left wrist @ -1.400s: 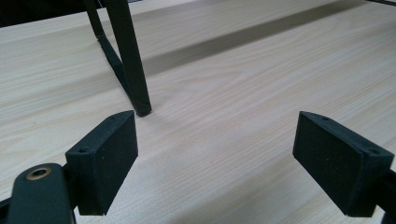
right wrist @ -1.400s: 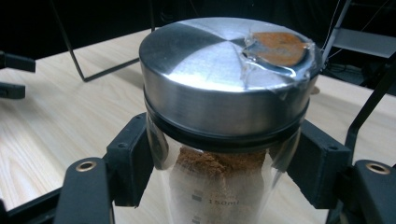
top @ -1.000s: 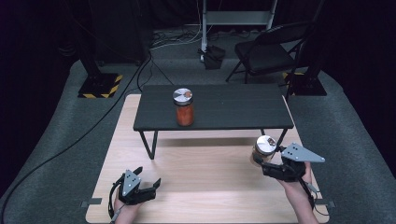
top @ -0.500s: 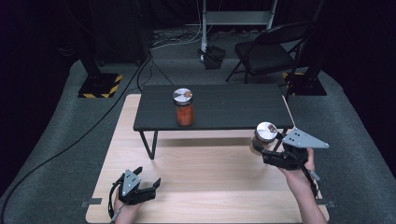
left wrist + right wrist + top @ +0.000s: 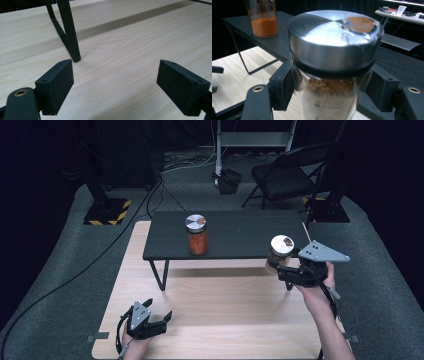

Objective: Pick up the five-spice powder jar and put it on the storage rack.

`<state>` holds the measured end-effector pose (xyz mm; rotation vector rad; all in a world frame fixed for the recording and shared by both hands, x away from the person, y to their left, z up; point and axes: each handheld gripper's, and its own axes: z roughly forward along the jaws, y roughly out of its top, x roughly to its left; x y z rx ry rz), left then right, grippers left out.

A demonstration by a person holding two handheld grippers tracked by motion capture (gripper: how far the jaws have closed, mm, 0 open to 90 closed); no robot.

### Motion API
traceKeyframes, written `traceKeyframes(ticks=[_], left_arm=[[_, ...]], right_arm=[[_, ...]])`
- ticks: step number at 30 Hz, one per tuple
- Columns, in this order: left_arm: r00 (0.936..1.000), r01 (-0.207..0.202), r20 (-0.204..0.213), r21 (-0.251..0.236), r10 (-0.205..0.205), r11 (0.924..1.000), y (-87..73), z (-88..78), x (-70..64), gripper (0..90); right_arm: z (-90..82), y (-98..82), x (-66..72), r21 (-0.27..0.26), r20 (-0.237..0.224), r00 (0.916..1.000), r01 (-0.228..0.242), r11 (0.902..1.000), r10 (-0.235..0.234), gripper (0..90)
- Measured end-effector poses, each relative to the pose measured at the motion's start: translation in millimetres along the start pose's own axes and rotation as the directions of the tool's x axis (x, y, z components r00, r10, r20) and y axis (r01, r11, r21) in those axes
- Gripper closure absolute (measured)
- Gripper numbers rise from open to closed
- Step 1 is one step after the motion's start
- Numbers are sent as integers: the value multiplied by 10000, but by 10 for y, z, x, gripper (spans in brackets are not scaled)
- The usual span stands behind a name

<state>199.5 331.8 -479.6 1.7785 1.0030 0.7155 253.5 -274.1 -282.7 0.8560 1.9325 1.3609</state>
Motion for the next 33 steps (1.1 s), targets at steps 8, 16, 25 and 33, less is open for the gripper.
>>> traceKeyframes(ticks=[8,16,25,33], left_arm=[[10000,22,16,9,-22,10000,1,1,6,141],[10000,18,23,20,-18,10000,3,2,7,140],[10000,-12,40,34,12,10000,6,3,7,141],[10000,-2,62,35,2,10000,6,3,12,141]], right_arm=[[32,129,-1,-155,56,10000,39,9999,-38,299],[162,281,-9,-165,308,9995,13,9999,-8,299],[358,345,-45,-112,543,9979,-336,9994,341,298],[485,320,-77,79,691,9958,-615,9981,608,298]])
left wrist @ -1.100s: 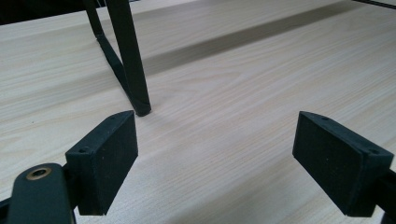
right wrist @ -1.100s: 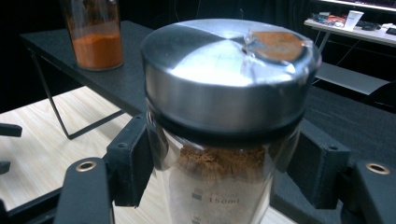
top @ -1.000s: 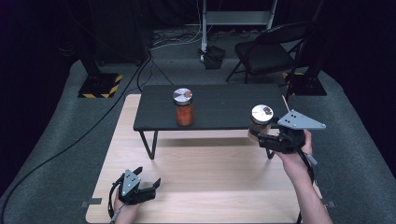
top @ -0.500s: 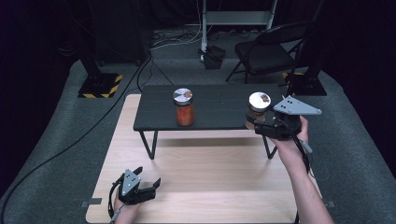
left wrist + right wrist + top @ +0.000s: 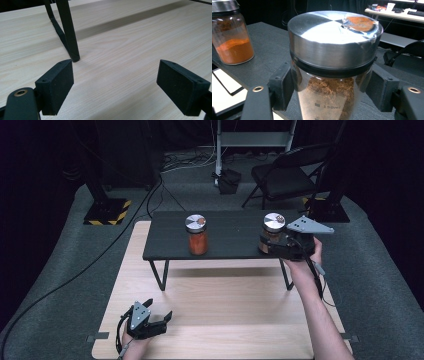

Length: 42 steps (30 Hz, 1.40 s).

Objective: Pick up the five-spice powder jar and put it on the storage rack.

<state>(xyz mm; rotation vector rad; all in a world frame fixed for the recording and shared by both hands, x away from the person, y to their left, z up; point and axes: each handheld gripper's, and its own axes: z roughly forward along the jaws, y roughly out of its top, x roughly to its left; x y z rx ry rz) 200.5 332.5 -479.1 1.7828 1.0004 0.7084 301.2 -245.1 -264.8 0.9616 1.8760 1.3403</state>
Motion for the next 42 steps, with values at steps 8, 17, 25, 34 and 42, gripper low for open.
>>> traceKeyframes(ticks=[8,17,25,34,42], left_arm=[[10000,4,5,2,-4,10000,0,0,2,141],[10000,-18,-7,-9,18,10000,-2,-1,-3,141],[10000,-15,-11,-17,15,10000,-3,-2,-5,140],[10000,-10,-16,-23,9,10000,-5,-2,-7,140],[10000,-25,-49,-21,25,10000,-5,-2,-16,140]], right_arm=[[64,-113,-62,-88,-111,9987,-505,9987,504,295],[6,-119,-122,-59,-389,9981,-489,9988,487,188],[-138,-193,-175,-5,-586,9979,-284,9996,283,151],[-332,-395,-194,-40,-749,9971,-129,9999,126,134],[-452,-667,-226,-44,-953,9953,-153,9999,148,109]])
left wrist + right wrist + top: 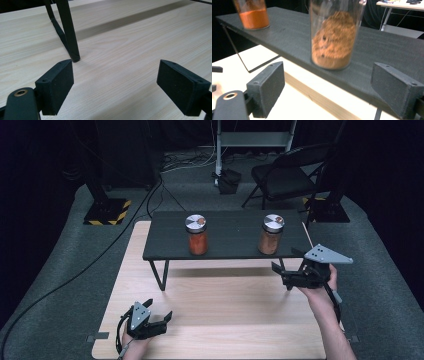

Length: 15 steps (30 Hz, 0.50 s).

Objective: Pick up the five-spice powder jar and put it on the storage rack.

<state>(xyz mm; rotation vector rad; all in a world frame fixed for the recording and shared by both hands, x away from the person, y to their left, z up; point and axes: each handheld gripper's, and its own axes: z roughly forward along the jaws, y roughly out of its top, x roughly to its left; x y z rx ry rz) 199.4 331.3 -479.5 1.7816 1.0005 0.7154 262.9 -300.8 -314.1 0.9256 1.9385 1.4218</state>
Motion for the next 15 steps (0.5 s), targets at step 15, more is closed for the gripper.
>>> traceKeyframes(ticks=[15], left_arm=[[10000,19,-31,-13,-19,10000,-3,-2,-6,140]], right_arm=[[-194,-568,20,-199,-107,9997,224,9996,-226,84]])
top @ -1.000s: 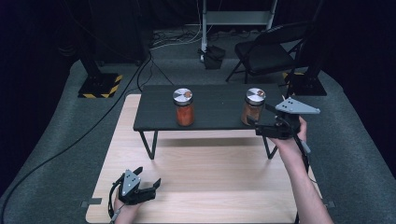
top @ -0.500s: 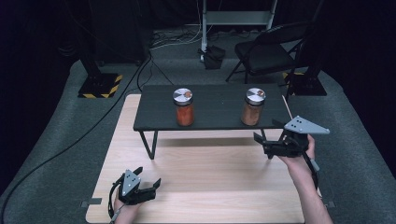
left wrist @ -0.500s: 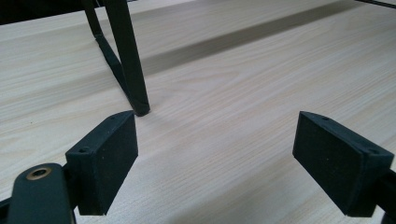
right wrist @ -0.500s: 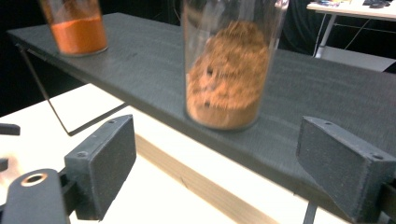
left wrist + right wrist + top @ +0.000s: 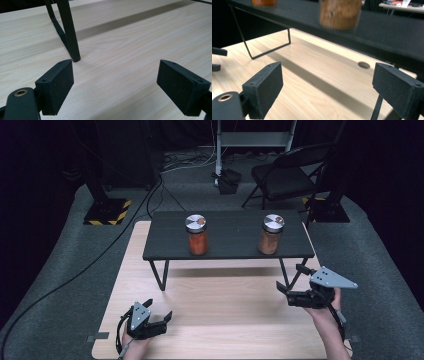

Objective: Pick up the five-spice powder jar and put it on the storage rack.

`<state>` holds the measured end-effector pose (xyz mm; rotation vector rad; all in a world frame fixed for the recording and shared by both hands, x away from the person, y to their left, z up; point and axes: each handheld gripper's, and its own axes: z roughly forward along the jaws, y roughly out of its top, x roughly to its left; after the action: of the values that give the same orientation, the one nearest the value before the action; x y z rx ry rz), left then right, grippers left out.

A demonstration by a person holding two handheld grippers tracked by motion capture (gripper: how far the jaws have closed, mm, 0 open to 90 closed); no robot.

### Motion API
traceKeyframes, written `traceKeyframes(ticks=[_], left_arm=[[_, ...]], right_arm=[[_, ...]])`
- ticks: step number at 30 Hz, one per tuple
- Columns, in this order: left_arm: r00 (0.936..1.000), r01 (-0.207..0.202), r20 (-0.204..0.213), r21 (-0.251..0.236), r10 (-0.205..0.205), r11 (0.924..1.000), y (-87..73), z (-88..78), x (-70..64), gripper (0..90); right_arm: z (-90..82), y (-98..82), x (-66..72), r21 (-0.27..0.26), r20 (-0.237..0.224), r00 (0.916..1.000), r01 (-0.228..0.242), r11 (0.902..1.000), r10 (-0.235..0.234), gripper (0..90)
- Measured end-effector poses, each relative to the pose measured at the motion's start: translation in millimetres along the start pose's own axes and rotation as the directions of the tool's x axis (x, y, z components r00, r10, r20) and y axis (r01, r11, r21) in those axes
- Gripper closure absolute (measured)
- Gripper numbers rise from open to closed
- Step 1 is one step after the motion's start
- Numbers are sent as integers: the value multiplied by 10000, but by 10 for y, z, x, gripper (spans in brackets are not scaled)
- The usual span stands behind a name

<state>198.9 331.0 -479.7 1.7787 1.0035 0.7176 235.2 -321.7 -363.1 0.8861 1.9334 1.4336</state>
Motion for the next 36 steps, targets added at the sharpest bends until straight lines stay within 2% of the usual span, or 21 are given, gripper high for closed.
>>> traceKeyframes(ticks=[7,15,21,24,27,36], left_arm=[[10000,2,-17,7,-2,10000,1,0,-3,140],[10000,24,-21,22,-24,10000,4,1,-2,140],[10000,63,-35,55,-63,10000,11,6,3,140],[10000,76,-52,59,-76,10000,13,9,0,140],[10000,4,-49,60,-4,10000,12,6,-5,140],[10000,29,-13,54,-29,10000,10,4,0,140]], right_arm=[[-53,-352,-15,248,222,9989,-420,9988,415,81],[-114,-694,19,470,682,9964,-531,9975,499,82],[-149,-1020,87,340,990,9922,-790,9963,753,86],[-153,-1069,113,579,1091,9925,-622,9964,556,87],[-166,-1113,101,640,1132,9919,-656,9958,581,86],[-183,-1199,50,755,1264,9869,-1099,9911,998,87]])
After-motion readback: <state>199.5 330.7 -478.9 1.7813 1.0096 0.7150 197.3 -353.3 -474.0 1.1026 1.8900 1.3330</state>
